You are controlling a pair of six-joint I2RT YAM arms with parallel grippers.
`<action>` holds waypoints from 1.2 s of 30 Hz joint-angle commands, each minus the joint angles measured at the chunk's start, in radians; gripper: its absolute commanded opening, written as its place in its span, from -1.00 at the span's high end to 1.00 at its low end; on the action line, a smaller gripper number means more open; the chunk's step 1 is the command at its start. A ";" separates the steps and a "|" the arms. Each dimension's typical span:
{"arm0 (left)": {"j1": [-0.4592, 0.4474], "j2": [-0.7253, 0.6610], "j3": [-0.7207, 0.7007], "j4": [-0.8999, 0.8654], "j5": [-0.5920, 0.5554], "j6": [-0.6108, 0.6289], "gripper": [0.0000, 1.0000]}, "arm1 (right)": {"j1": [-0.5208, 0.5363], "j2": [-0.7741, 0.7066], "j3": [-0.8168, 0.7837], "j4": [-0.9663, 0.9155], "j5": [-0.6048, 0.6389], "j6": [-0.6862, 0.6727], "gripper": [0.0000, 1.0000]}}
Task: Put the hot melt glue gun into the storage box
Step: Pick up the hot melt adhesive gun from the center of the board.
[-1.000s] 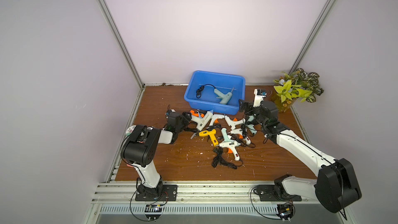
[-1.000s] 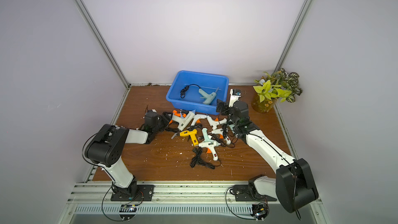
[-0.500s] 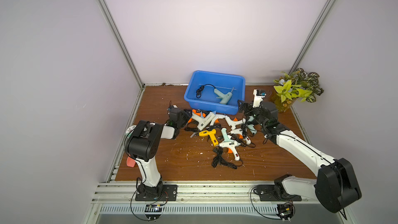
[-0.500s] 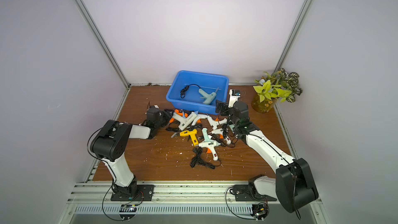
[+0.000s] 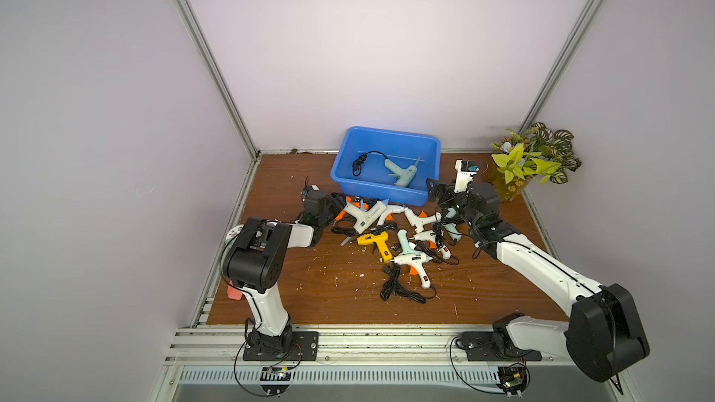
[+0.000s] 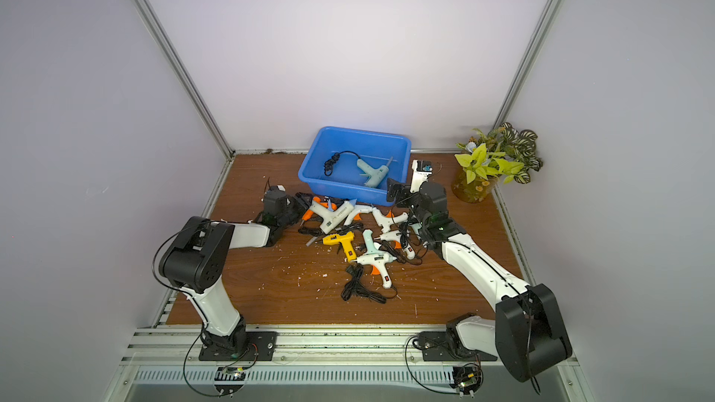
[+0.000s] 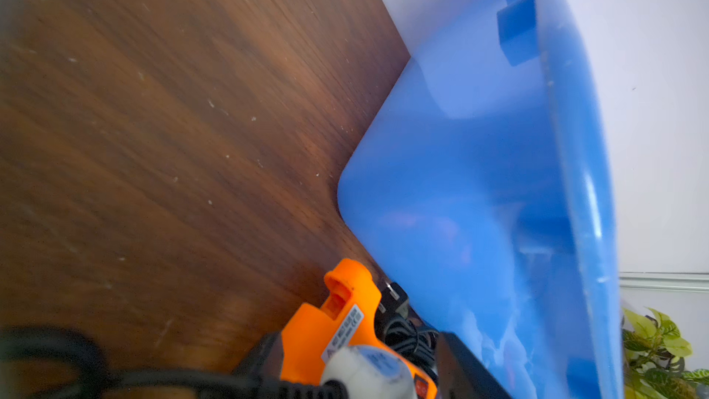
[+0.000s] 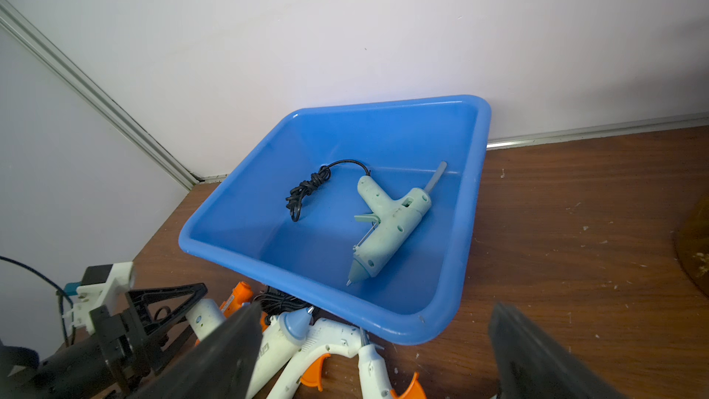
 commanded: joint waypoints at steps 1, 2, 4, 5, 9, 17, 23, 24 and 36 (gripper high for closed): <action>0.006 0.041 0.021 0.074 0.028 -0.001 -0.43 | 0.001 -0.029 -0.010 0.040 0.004 0.006 -0.98; 0.005 0.049 0.025 0.086 0.039 -0.005 -0.43 | 0.001 -0.031 -0.012 0.040 0.004 0.006 -0.98; 0.006 0.064 0.030 0.113 0.052 -0.013 -0.34 | 0.001 -0.033 -0.013 0.037 0.006 0.006 -0.98; 0.006 0.069 0.032 0.117 0.051 -0.015 -0.28 | 0.001 -0.033 -0.013 0.037 0.006 0.006 -0.98; 0.005 0.082 0.036 0.123 0.053 -0.019 0.03 | 0.000 -0.040 -0.015 0.039 0.011 0.008 -0.98; 0.005 0.004 -0.025 0.161 0.048 -0.018 0.58 | 0.002 -0.053 -0.022 0.043 -0.009 0.013 -0.98; 0.004 -0.141 -0.105 0.166 0.020 -0.001 0.97 | 0.003 -0.063 -0.054 0.092 -0.112 0.026 -0.98; 0.004 -0.165 -0.117 0.166 0.016 -0.001 1.00 | 0.003 -0.061 -0.065 0.111 -0.139 0.039 -0.97; -0.015 -0.360 -0.245 0.280 0.039 0.028 1.00 | 0.055 0.076 -0.221 0.497 -0.423 0.295 -0.84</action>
